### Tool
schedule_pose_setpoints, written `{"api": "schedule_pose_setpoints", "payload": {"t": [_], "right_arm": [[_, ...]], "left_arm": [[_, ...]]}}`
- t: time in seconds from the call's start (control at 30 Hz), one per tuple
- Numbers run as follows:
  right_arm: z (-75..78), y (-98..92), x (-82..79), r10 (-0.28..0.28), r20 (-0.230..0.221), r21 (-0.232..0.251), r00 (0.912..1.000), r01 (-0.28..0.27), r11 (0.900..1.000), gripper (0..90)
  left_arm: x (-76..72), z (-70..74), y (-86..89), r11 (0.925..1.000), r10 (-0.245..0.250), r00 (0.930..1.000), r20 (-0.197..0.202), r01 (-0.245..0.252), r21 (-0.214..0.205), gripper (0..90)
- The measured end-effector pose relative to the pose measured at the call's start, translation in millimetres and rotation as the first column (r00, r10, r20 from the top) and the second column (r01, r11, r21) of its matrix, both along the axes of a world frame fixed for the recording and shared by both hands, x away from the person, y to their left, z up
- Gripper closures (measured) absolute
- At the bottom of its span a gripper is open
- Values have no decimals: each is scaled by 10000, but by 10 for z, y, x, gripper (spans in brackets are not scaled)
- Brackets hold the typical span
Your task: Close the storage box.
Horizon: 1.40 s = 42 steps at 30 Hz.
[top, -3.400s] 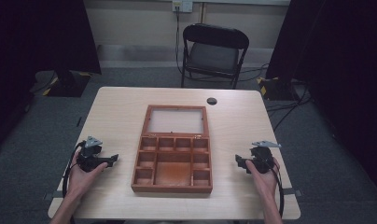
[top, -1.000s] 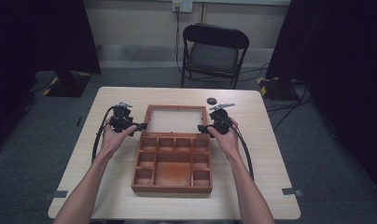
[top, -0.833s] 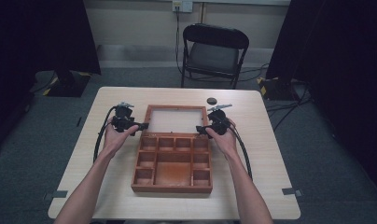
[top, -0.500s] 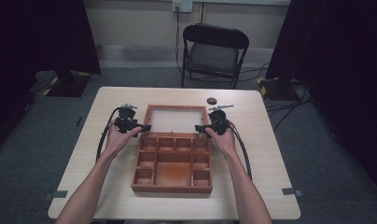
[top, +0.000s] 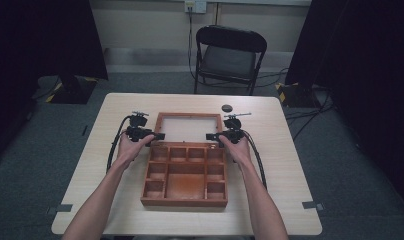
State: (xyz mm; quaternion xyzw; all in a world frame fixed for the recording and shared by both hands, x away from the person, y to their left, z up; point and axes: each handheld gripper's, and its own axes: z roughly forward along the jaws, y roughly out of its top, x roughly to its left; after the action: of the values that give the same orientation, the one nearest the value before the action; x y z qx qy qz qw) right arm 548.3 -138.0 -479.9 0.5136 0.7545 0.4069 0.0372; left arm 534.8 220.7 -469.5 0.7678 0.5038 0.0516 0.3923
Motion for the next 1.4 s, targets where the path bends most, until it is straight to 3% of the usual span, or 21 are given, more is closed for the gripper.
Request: {"api": "schedule_pose_setpoints", "payload": {"t": [0.17,0.27,0.4,0.57,0.73,0.9,1.03,1.27,1.3,1.4], "right_arm": [[-60,-26,35,-23,-374,546,9993,43,9985,81],[-99,1,58,350,-565,1109,9978,-285,9934,110],[-80,21,74,162,-758,1030,9970,-83,9946,141],[-113,-24,55,67,-543,1389,9985,9,9903,171],[-114,-11,64,26,-553,1361,9985,49,9907,158],[-113,5,69,26,-484,1285,9988,36,9917,152],[-124,-23,48,4,-263,1486,9997,35,9889,173],[-122,-36,45,25,-14,1520,10000,-22,9884,187],[-105,-53,41,-54,156,1608,9999,28,9870,229],[-73,-73,37,-131,401,1639,9991,64,9865,270]], "left_arm": [[27,-2,-4,10000,-29,9999,-168,28,-64,233],[36,11,-24,9998,-186,9997,-152,188,98,234],[38,13,-50,9998,-184,9997,-142,185,78,235],[40,-10,-30,9997,-233,9997,-60,232,-72,229],[85,-35,-29,9996,-156,9994,-295,149,-238,185],[91,-12,-91,9997,-196,9997,-176,199,148,167],[119,-38,-60,9994,-287,9984,-481,277,-206,156],[131,-43,-65,9995,-177,9989,-428,166,-260,146],[132,-40,-65,9996,-102,9994,-334,93,-252,146],[143,-27,-39,9982,-194,9990,-412,170,-579,156]]}}
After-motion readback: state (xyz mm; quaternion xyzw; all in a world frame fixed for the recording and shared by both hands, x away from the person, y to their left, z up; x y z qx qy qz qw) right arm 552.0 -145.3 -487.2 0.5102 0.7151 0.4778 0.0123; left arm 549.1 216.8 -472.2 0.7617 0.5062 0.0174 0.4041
